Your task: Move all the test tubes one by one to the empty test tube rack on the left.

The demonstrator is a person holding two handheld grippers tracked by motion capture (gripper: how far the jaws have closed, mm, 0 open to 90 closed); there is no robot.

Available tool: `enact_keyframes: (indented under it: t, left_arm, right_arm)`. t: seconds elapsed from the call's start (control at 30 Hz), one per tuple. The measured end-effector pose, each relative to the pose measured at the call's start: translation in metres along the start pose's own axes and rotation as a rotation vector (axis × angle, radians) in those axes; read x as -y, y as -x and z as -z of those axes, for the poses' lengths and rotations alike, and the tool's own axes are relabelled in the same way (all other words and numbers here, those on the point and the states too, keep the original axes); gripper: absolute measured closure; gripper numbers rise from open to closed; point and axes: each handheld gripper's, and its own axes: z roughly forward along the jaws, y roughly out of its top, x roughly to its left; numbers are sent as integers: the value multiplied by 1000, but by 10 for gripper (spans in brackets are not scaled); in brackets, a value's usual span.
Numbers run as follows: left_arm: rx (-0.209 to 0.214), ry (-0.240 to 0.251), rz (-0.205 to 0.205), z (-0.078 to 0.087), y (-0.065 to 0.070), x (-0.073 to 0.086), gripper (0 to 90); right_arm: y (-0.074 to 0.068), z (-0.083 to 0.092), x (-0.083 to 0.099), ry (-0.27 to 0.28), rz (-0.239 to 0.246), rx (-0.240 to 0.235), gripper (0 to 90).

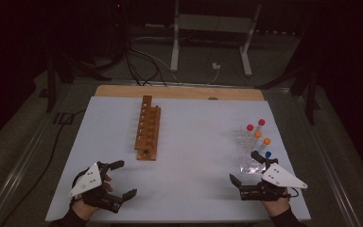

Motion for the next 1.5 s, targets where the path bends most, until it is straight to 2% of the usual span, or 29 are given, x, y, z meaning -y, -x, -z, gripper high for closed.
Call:
enact_keyframes:
  t: [0.07,0.27,0.37,0.5,0.57,0.6,0.63,0.73,0.77,0.8,0.97,1.1,1.13,1.17,1.2,1.33,1.4,1.5]
  left_arm:
    - [0,-1,2,0,0,0,5]
    - [2,1,3,0,0,0,5]
    - [3,1,3,0,0,0,5]
    - [3,1,5,0,0,0,5]
    - [2,1,6,0,0,0,5]
    - [2,1,6,0,0,0,5]
    - [2,2,6,0,0,0,5]
    - [3,5,10,0,-1,0,5]
    - [3,5,10,0,-1,0,5]
    - [3,5,10,0,-1,0,5]
    - [4,6,10,0,-1,0,5]
    - [6,8,14,1,-1,0,5]
    - [5,8,13,1,-1,0,5]
    - [5,7,13,1,-1,0,5]
    - [5,8,13,1,-1,0,5]
    - [4,6,12,0,-1,0,5]
    - [4,6,13,0,-1,0,5]
    - [5,5,12,0,-1,0,5]
  right_arm:
    - [5,4,-1,12,-14,30,0]
    - [23,16,-2,23,-71,158,0]
    - [30,24,0,28,-97,212,51]
    - [39,30,4,-1,-126,267,66]
    - [42,31,6,-37,-134,290,68]
    - [42,31,6,-37,-134,290,68]
    - [45,32,7,-82,-150,305,80]
    - [49,32,11,-165,-182,314,158]
    - [49,32,11,-165,-182,314,158]
    - [51,31,13,-210,-211,319,182]
    - [53,28,14,-272,-243,335,285]
    - [53,25,12,-344,-259,357,358]
    - [53,25,12,-344,-259,357,358]
    - [52,22,12,-385,-281,357,411]
    - [53,20,12,-399,-287,354,440]
    - [56,20,12,-400,-316,361,567]
    - [58,20,12,-398,-320,362,581]
    - [60,18,12,-407,-329,355,650]
